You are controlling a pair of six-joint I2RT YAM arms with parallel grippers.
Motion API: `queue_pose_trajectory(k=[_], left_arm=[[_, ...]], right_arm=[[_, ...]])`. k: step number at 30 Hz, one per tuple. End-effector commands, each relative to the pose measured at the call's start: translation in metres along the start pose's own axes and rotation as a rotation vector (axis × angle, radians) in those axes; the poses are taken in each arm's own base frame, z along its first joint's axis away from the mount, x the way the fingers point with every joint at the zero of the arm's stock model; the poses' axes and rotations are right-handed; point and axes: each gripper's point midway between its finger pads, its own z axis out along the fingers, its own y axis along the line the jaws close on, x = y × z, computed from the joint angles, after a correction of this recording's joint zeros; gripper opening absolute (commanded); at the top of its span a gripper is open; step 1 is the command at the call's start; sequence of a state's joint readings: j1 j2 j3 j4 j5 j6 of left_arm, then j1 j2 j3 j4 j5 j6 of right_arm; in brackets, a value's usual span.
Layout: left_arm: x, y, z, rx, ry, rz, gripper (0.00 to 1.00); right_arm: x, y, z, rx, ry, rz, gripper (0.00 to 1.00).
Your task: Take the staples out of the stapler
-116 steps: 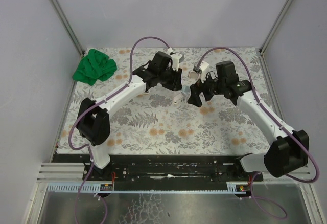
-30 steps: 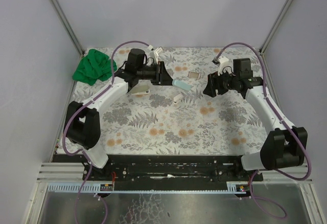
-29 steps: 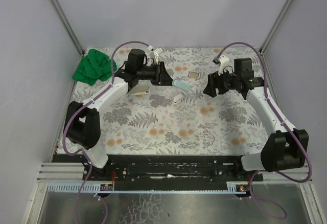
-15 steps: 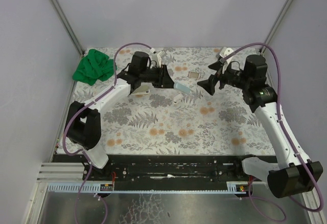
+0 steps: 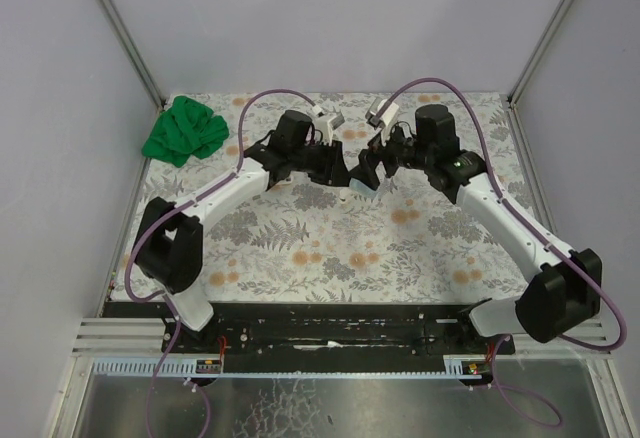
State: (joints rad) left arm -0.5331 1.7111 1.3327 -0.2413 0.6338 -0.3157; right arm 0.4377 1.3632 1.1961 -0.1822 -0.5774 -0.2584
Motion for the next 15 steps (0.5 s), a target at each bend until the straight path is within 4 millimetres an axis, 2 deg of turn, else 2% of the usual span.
queue_pose_trajectory(k=[1,9,15], left_arm=[[-0.019,0.0,0.003,-0.061,-0.044,0.082,0.03],[-0.021,-0.002,0.008,-0.079,-0.038,0.107,0.03],[-0.022,-0.002,0.007,-0.085,-0.042,0.115,0.03]], right_arm=[[-0.018,-0.019,0.003,0.108,-0.017,0.037,0.99],[0.015,-0.02,0.021,0.123,0.066,0.098,0.99],[0.037,-0.027,0.019,0.171,0.134,0.071,1.0]])
